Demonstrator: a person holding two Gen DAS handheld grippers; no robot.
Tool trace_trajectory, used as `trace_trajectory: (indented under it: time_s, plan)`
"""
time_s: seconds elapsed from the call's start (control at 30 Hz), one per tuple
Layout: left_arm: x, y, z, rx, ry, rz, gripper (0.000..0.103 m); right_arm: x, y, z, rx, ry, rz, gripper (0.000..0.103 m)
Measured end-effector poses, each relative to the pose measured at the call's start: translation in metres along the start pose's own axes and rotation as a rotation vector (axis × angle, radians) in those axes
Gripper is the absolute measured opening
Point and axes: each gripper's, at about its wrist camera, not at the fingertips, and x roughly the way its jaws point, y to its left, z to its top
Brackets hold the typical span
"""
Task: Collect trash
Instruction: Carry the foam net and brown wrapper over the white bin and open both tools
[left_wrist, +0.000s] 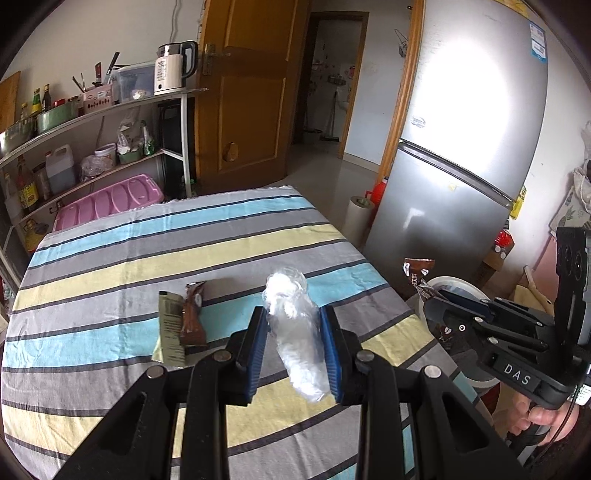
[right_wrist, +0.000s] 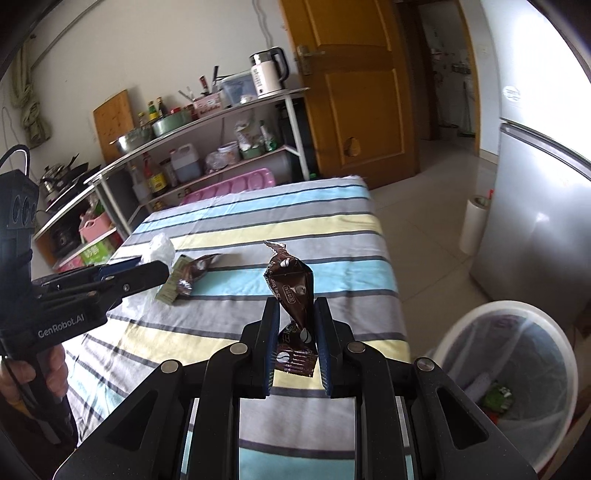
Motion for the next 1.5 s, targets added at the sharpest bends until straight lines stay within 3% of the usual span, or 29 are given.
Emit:
trace_trajectory:
  time_s: [0.57,0.87,1.13,1.5]
  plan:
    - [0.035,-0.129,0.007,0.181,0.047,-0.191,0.031,-0.068,-0.092,-0.026,0.149,-0.053,-0.187,0.020]
    - [0.070,-0.192,-0.004,0.245,0.138,-0.286,0.031,-0.084,-0.145,-0.052,0.237,-0.014,-0.295,0.020]
    - [0.097,-0.219,-0.020,0.269,0.223,-0.287,0.031,-0.070,-0.178,-0.077,0.301,0.073,-0.351,0.020]
    - [0.112,-0.224,-0.026,0.274,0.262,-0.273,0.031,-0.053,-0.195,-0.090,0.324,0.145,-0.395,0.020]
